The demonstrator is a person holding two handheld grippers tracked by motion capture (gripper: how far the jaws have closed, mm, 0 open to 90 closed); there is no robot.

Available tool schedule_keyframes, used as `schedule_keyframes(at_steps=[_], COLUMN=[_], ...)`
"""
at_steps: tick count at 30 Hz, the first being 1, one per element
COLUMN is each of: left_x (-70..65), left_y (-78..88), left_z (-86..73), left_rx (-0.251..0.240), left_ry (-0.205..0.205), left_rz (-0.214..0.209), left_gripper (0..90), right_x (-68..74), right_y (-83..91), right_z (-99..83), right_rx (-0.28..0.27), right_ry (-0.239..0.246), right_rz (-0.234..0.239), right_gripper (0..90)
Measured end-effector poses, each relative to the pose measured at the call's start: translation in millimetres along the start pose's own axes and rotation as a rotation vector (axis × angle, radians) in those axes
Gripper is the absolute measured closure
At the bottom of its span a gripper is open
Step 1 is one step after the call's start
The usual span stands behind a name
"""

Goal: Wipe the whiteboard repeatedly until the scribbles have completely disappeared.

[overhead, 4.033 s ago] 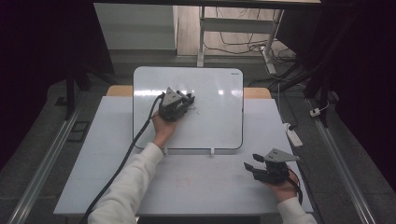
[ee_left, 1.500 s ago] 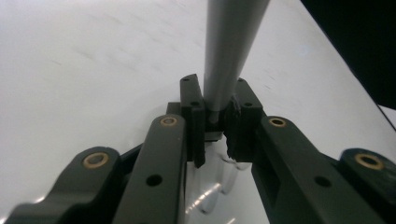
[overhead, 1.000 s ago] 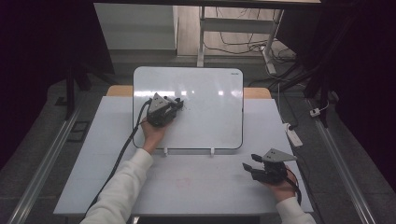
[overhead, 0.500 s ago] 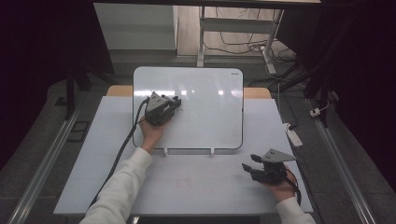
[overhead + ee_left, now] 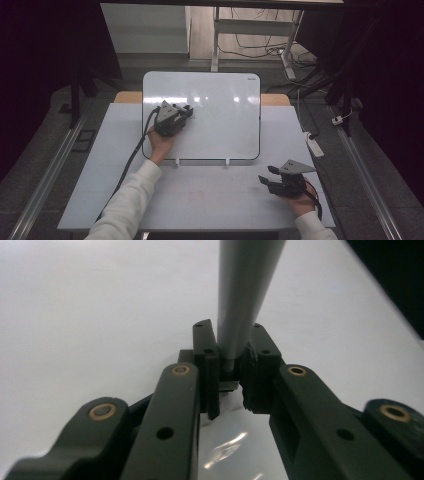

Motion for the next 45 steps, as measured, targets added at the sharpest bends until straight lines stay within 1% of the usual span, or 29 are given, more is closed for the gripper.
schedule_keyframes(at_steps=[1, 3, 5, 6, 8, 9, 10, 12, 13, 14, 17, 19, 20, 22, 28, 30, 31, 32, 33, 36, 38, 39, 42, 44, 45], left_x=[4.2, 4.2, -5.6, -13.7, -29.4, -34.6, -36.9, -33.3, -28.2, -21.4, 1.6, 10.7, 11.5, 7.5, -23.5, -30.4, -30.4, -27.5, -21.4, 0.8, 6.5, 5.8, -2.4, -8.0, -10.9], left_y=[3.0, 4.3, 0.9, -1.9, -7.1, -8.9, -9.9, -8.7, -6.4, -3.3, 9.3, 14.8, 15.6, 14.1, -3.1, -5.2, -4.2, -1.7, 2.1, 13.9, 17.4, 16.9, 9.8, 3.2, 0.0], left_z=[-1.5, -4.5, -7.4, -9.2, -12.1, -12.7, -12.7, -12.2, -11.6, -10.7, -10.0, -12.2, -13.3, -14.5, -14.6, -16.3, -16.6, -16.7, -16.9, -18.0, -18.1, -17.9, -15.7, -12.4, -11.0], left_rx=[-0.001, -0.011, -0.011, -0.008, 0.002, 0.003, 0.002, 0.004, 0.005, 0.004, -0.002, -0.006, -0.012, -0.023, -0.042, -0.038, -0.033, -0.028, -0.024, -0.024, -0.026, -0.028, -0.042, -0.06, -0.067], left_ry=[0.012, 0.03, 0.025, 0.015, -0.019, -0.022, -0.025, -0.017, -0.014, -0.014, 0.016, 0.033, 0.04, 0.044, 0.045, 0.032, 0.018, 0.01, 0.01, 0.043, 0.049, 0.046, 0.045, 0.054, 0.066], left_rz=[0.004, -0.002, -0.021, -0.036, -0.054, -0.063, -0.06, -0.063, -0.054, -0.034, 0.016, 0.026, 0.025, 0.026, -0.026, -0.029, -0.023, -0.014, 0.005, 0.039, 0.048, 0.05, 0.037, 0.029, 0.02], left_gripper=[78.4, 78.4, 78.4, 78.4, 78.4, 78.4, 78.4, 78.4, 78.4, 78.4, 78.4, 78.4, 78.4, 78.4, 78.4, 78.4, 78.4, 78.4, 78.4, 78.4, 78.4, 78.4, 78.4, 78.4, 78.4], right_x=[0.3, 1.0, 1.8, 2.2, 3.1, 3.3, 3.3, 3.4, 3.6, 3.7, 2.8, 2.6, 3.0, 3.5, 4.3, 3.6, 3.3, 3.1, 2.9, 3.2, 3.7, 3.7, 3.9, 3.9, 3.8], right_y=[-0.2, -0.7, -1.4, -1.6, -2.1, -2.5, -3.0, -3.9, -4.1, -4.0, -3.3, -3.6, -3.9, -4.6, -3.1, -2.7, -2.6, -2.6, -2.8, -3.9, -3.9, -3.8, -3.2, -2.4, -2.1], right_z=[0.2, 0.3, 0.7, 0.9, 1.6, 1.8, 1.7, 1.2, 1.0, 0.8, 0.9, 1.1, 1.1, 0.6, 1.9, 1.8, 1.8, 1.7, 1.5, 0.8, 1.1, 1.3, 2.0, 2.2, 2.1], right_rx=[0.0, 0.001, 0.003, 0.003, 0.002, 0.001, 0.003, 0.007, 0.009, 0.01, 0.006, 0.005, 0.006, 0.01, 0.004, 0.003, 0.002, 0.002, 0.003, 0.006, 0.006, 0.006, 0.004, 0.002, 0.002], right_ry=[0.001, 0.001, 0.004, 0.003, 0.003, 0.002, 0.002, 0.005, 0.006, 0.006, 0.0, -0.001, 0.001, 0.007, 0.005, 0.004, 0.0, -0.001, 0.0, 0.003, 0.008, 0.009, 0.006, 0.006, 0.007], right_rz=[-0.001, 0.0, 0.001, 0.001, 0.002, 0.004, 0.005, 0.005, 0.005, 0.005, 0.005, 0.006, 0.007, 0.006, 0.006, 0.005, 0.005, 0.006, 0.006, 0.009, 0.008, 0.008, 0.006, 0.003, 0.003], right_gripper=[45.4, 45.4, 45.4, 45.4, 45.4, 45.4, 45.4, 45.3, 45.3, 45.3, 45.3, 45.3, 45.3, 45.3, 45.3, 45.3, 45.3, 45.3, 45.3, 45.3, 45.3, 45.2, 45.3, 45.3, 45.3])
Point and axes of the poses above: each handheld gripper's, and its own axes: y roughly backward along the jaws, z roughly out of its top, x roughly to its left, the point moved 9 cm from there along -y, roughly forward along the jaws, and after that the axes turned 3 degrees about x, right-handed, at the moved point
